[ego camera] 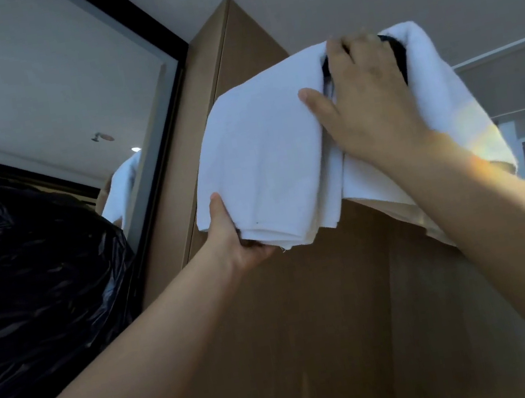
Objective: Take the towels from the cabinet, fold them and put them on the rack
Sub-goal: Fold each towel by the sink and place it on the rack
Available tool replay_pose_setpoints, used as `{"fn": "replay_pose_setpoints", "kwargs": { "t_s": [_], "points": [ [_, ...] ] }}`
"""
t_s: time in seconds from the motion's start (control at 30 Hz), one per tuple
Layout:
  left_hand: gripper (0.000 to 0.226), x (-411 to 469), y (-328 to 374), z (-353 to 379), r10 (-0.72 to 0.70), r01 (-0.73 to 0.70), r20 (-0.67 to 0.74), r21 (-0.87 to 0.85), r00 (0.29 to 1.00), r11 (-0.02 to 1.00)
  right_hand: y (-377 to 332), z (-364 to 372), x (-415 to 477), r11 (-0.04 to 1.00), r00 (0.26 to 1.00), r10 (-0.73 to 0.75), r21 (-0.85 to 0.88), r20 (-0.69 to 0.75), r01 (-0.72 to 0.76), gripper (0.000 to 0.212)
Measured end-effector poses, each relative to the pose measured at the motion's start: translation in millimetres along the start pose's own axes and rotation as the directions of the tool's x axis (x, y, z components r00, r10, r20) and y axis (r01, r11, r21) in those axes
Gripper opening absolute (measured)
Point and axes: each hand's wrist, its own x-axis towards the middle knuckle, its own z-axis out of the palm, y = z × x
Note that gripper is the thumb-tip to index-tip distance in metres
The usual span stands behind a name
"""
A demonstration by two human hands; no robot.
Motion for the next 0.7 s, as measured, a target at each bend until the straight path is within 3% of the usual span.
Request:
{"fn": "replay_pose_setpoints", "kwargs": {
  "t_s": [0.1, 0.2, 0.27, 0.33, 0.5, 0.7],
  "points": [
    [0.039, -17, 7, 4, 0.012, -0.010, -0.027, 0.046, 1.000, 0.999, 1, -6, -45, 0.942, 0.990, 0.139, 0.312, -0.035, -0.121, 0.060],
    [0.067, -47, 9, 6, 0.005, 0.007, -0.103, 0.123, 0.995, 0.992, 12, -1, -75, 0.824, 0.932, 0.298, 0.438, 0.205, -0.360, 0.057],
    [0.070, -68, 7, 8, 0.011, 0.009, -0.106, 0.187, 0.994, 0.982, 16, 6, -86, 0.690, 0.853, 0.330, 0.513, 0.405, -0.511, 0.059],
    [0.067, -85, 0, 13, -0.005, 0.023, -0.087, 0.213, 0.996, 0.977, 16, 14, -90, 0.609, 0.796, 0.327, 0.531, 0.509, -0.589, 0.057],
    [0.035, -103, -13, 23, 0.049, -0.038, -0.067, 0.151, 0.997, 0.988, 6, 29, -84, 0.490, 0.762, 0.341, 0.588, 0.550, -0.644, 0.044],
    [0.040, -95, -15, 14, 0.084, -0.070, -0.080, 0.169, 0.993, 0.983, -9, 41, -72, 0.571, 0.808, 0.384, 0.572, 0.448, -0.588, 0.034]
  ]
}}
